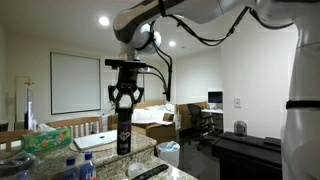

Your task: Stack the objects to the right of the box on top of the box

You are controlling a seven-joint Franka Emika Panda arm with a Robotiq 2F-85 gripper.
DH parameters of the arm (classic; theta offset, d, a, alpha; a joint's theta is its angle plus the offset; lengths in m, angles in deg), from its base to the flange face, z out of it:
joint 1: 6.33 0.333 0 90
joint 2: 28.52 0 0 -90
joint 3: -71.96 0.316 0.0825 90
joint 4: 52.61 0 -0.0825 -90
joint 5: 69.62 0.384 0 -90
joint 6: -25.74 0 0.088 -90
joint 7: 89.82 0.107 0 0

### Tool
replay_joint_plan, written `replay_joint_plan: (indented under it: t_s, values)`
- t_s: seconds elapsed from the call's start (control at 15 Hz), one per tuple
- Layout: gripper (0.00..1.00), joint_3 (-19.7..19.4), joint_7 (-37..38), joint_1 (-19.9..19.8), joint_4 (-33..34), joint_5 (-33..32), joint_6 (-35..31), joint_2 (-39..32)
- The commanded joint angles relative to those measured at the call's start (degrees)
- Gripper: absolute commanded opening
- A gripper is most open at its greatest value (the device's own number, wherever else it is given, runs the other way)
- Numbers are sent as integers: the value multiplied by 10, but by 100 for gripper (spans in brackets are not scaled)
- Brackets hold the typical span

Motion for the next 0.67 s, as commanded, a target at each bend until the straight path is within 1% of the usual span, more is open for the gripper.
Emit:
replay_joint_plan:
  t_s: [0.0, 0.07, 0.27, 0.53, 0.6]
  values:
    - [31, 15, -4, 8, 38, -48, 0, -47]
    - [31, 17, -4, 12, 38, -58, -6, -57]
    - [31, 19, -13, 22, 31, -62, -21, -86]
    - [31, 14, -18, 32, 25, -52, -61, -120]
    - [31, 14, -16, 35, 19, -60, -83, -125]
